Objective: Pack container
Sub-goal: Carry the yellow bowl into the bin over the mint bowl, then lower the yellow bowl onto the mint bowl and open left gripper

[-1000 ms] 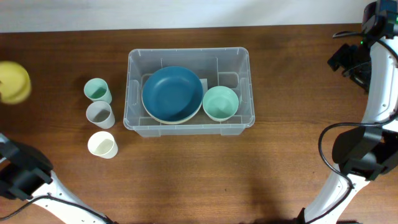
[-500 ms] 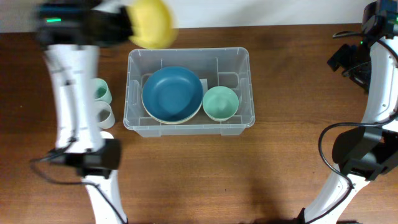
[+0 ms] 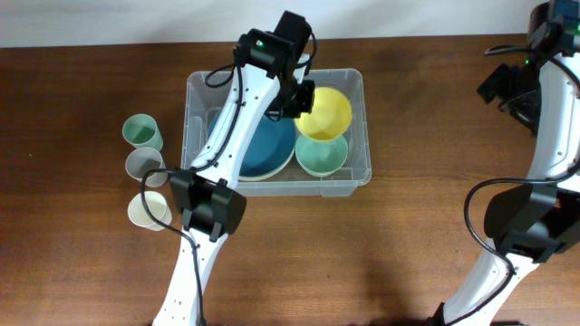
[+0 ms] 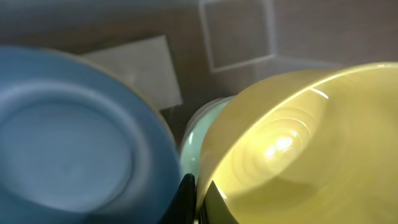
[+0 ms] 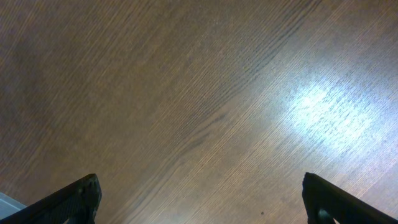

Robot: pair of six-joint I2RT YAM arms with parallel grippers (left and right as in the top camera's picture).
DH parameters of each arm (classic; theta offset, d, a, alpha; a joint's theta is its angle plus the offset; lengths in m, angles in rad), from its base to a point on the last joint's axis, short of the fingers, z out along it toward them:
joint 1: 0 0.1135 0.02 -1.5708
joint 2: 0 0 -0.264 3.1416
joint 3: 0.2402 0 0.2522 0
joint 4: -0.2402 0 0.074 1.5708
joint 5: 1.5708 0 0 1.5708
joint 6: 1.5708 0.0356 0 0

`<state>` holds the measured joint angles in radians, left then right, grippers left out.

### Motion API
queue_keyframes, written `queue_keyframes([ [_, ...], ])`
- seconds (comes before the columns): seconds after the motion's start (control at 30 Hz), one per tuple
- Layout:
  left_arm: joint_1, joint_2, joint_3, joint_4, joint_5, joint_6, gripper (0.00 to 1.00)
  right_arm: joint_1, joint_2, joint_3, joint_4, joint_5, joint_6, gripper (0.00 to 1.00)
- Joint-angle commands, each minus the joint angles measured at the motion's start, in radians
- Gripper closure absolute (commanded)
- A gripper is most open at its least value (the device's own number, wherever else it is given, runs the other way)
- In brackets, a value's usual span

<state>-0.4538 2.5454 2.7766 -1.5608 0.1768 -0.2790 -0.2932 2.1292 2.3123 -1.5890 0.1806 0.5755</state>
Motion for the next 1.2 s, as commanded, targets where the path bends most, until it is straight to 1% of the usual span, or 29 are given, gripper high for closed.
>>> queue_keyframes([
  [0.0,0.008,0.011,0.003,-0.024,-0.014,0.015,0.99,-0.001,0.005,-0.004,0.001,0.002,0.01,0.01],
  [0.2,0.008,0.048,0.003,-0.08,-0.013,0.016,0.99,-0.001,0.005,-0.004,0.001,0.002,0.01,0.01],
  [0.6,-0.031,0.099,0.003,-0.082,0.018,0.016,0.99,-0.001,0.005,-0.004,0.001,0.002,0.01,0.01],
  [0.9,-0.043,0.103,0.003,-0.083,0.017,0.016,0.98,-0.001,0.005,-0.004,0.001,0.003,0.009,0.01],
  [1.07,-0.042,0.103,0.003,-0.083,0.017,0.016,0.8,-0.001,0.005,-0.004,0.001,0.002,0.01,0.01],
  [1.17,-0.037,0.103,0.003,-0.084,0.017,0.016,0.8,-0.001,0.005,-0.004,0.001,0.002,0.01,0.01],
])
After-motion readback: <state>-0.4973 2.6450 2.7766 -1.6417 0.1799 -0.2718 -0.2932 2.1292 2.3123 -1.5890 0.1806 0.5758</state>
